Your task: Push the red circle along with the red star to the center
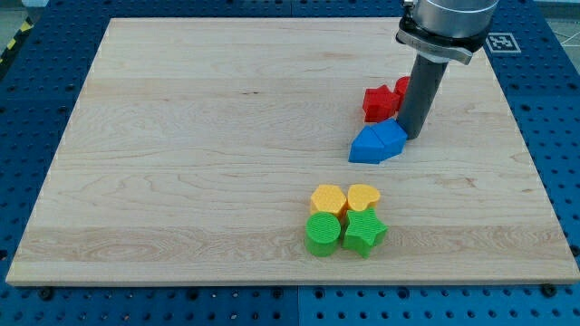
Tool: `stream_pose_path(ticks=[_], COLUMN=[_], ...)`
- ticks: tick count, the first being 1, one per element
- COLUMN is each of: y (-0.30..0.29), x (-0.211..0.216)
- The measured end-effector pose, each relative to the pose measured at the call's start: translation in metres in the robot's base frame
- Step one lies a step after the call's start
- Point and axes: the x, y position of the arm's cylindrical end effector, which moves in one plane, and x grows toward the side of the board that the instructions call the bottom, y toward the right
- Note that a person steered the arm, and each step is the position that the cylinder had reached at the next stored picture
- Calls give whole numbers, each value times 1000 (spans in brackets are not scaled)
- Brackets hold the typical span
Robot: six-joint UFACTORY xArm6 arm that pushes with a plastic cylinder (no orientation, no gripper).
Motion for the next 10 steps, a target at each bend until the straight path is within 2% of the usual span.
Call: stream_pose_path(ticks=[1, 2, 3, 4, 6, 10], y=[14, 61, 93, 89, 67, 11], x=[1, 1, -18, -52, -80, -56])
